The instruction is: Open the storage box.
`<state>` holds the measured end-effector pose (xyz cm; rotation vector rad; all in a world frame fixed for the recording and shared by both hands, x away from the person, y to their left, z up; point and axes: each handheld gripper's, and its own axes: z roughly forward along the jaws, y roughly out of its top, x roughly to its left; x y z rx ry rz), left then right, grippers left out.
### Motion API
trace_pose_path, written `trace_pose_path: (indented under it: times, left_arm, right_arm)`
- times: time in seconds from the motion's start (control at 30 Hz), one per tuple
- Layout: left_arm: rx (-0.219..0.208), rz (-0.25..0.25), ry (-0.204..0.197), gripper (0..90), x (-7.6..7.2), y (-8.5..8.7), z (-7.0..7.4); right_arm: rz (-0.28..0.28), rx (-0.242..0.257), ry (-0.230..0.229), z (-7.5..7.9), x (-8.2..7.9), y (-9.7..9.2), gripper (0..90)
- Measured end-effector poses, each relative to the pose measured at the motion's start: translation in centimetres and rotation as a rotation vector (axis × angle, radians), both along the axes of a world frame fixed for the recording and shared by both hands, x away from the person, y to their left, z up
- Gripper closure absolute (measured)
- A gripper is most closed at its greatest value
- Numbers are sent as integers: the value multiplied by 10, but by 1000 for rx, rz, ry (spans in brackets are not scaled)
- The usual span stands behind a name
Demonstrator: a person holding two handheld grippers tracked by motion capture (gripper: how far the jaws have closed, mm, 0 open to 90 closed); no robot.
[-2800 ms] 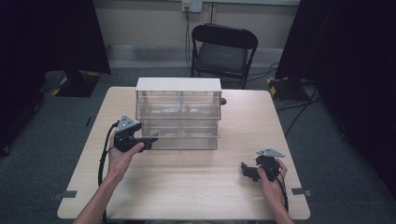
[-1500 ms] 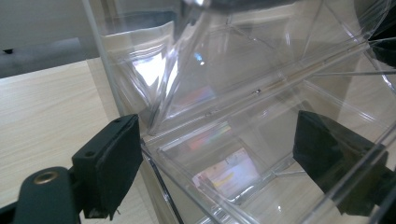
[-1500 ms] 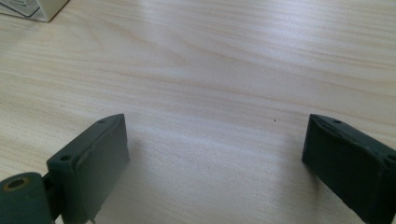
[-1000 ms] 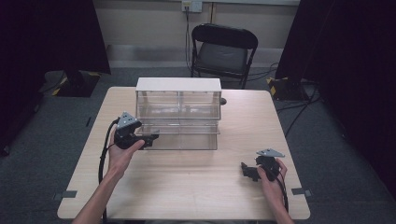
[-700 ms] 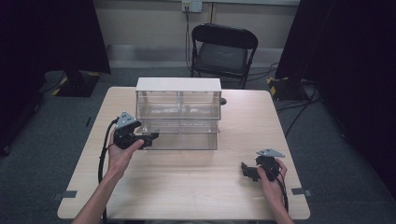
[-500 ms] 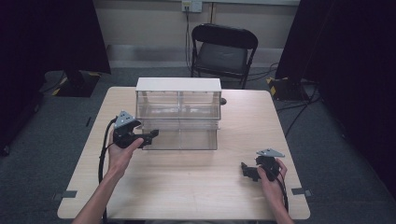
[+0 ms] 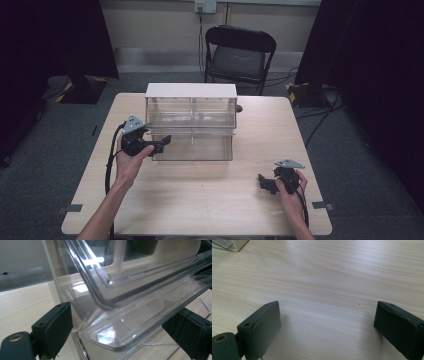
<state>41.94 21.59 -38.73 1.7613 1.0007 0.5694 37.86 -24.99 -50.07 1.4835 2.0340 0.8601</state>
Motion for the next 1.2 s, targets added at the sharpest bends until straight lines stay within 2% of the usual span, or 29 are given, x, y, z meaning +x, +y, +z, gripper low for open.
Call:
trace_pose_path:
  times: [0.07, 0.17, 0.33, 0.4, 1.2]
  left_arm:
    - [-8, 4, 8, 83, 0, -1, 2]
    - [6, 5, -6, 66, -1, -2, 3]
    - [-50, 7, 6, 66, -1, -1, 0]
    - [-41, 8, 14, 69, -1, 0, 1]
    - [-46, -1, 19, 93, 1, 2, 0]
  right_arm:
    - [0, 0, 0, 0, 0, 0, 63]
    - [0, 0, 0, 0, 0, 0, 63]
    - [0, 0, 0, 0, 0, 0, 63]
    - [0, -2, 0, 0, 0, 0, 63]
    - [0, 0, 0, 0, 0, 0, 63]
